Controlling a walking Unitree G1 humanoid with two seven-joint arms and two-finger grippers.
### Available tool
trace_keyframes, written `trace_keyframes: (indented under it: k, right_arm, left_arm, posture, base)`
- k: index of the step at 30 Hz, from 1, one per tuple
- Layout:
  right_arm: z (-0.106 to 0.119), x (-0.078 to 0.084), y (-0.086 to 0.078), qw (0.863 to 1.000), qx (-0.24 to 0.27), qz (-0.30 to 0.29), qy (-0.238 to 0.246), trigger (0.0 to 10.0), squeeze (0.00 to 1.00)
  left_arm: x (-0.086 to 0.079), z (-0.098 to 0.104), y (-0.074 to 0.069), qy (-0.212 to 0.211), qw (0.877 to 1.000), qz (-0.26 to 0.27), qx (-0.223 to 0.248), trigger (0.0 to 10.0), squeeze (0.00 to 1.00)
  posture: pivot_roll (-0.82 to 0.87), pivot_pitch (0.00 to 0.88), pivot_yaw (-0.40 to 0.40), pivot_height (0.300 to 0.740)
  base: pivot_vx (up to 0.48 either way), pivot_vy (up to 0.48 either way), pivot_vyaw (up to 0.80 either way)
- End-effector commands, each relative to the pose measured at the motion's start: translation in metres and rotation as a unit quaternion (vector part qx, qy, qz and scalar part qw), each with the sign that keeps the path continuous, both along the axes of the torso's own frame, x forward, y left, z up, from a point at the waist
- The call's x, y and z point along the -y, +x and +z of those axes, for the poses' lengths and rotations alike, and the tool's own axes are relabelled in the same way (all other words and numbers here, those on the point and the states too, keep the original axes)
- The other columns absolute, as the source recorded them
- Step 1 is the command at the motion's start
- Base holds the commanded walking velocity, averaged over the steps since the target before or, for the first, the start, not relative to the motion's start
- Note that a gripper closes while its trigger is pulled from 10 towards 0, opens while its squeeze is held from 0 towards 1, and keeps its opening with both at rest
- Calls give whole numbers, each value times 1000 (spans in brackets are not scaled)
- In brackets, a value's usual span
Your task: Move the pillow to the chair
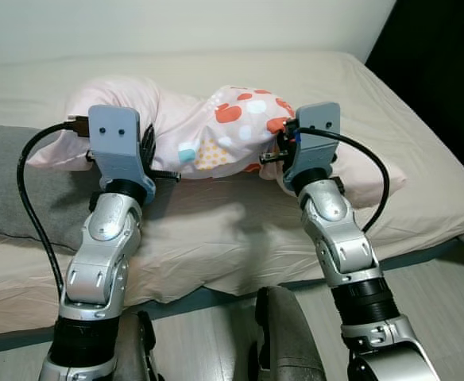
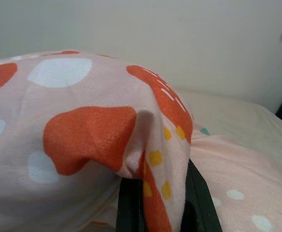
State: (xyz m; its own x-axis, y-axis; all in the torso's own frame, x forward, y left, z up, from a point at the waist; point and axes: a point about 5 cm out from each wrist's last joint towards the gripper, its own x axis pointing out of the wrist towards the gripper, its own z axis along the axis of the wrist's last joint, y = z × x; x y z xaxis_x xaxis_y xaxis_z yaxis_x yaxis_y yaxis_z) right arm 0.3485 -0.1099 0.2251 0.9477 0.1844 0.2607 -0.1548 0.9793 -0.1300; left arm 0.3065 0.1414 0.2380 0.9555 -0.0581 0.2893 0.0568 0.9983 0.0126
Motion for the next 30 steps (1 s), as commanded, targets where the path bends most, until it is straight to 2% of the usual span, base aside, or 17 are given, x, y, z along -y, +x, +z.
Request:
trace_keyframes:
  k: [1, 9, 16, 30]
  right_arm:
    - [7, -10, -5, 999, 20, 26, -3, 10000, 0]
    - [2, -11, -6, 1000, 12, 25, -5, 10000, 0]
    - [-12, -7, -2, 999, -20, 2, -38, 10000, 0]
    - [-13, -9, -4, 999, -29, 13, -31, 10000, 0]
  left_arm:
    - [8, -4, -1, 3, 1000, -18, -3, 10000, 0]
    - [11, -6, -2, 5, 1000, -21, -7, 10000, 0]
    - [9, -12, -1, 8, 1000, -16, -20, 10000, 0]
    - [5, -18, -2, 12, 999, -9, -29, 10000, 0]
  posture:
    - [-23, 129, -72, 609]
    - [-20, 120, -71, 629]
    - [-20, 126, -71, 629]
    - [-21, 135, -73, 629]
  base:
    - [0, 0, 0]
    - [0, 0, 0]
    - [0, 0, 0]
    - [0, 0, 0]
